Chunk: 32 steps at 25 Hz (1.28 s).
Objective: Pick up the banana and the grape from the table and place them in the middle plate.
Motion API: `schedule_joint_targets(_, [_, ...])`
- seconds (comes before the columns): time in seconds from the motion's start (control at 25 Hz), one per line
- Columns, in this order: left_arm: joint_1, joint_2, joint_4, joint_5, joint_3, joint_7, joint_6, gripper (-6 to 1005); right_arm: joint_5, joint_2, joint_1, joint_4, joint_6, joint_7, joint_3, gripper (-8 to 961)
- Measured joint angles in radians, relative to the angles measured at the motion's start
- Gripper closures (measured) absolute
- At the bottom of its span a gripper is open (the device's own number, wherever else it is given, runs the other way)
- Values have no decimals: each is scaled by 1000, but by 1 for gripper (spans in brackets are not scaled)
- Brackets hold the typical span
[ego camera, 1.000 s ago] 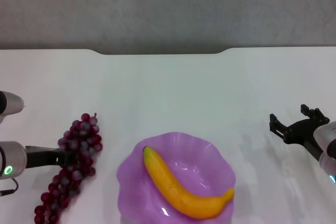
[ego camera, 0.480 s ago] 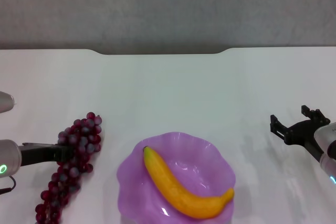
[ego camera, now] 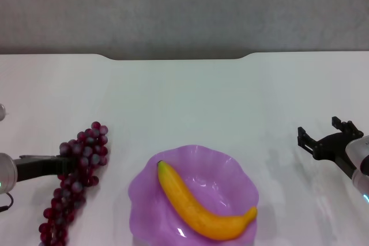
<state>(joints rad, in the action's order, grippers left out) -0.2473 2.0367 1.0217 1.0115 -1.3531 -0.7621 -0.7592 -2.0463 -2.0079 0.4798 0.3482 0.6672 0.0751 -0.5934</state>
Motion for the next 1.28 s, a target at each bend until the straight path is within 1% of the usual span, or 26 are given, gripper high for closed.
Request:
schedule_joint_targets(0.24, [35,0,0,169,34,-142,-4,771,0,0,0,0,0,0,0,73])
schedule_joint_targets(0.72, [111,-2,24,427,92,-343,-35,788,0,0,0,0,2,0,0,76])
schedule_joint_targets(0.92, [136,0,84,510,117,-418,-105,787,0,0,-1,0,2,0,0,76])
schedule_joint_targets(1.04, [163,-1,132,576,126,-467,-152,787,0,0,-1,0,2,0,0,76])
schedule_joint_targets(1.08, [182,-1,170,596,136,-486,-184,787,0,0,-1,0,2,0,0,76])
schedule_joint_targets(1.12, [182,-1,170,596,136,-486,-184,789,0,0,-1,0,2,0,0,76])
schedule_joint_targets(1.28, [213,-3,266,598,142,-491,-270,797,0,0,-1,0,1,0,1,76])
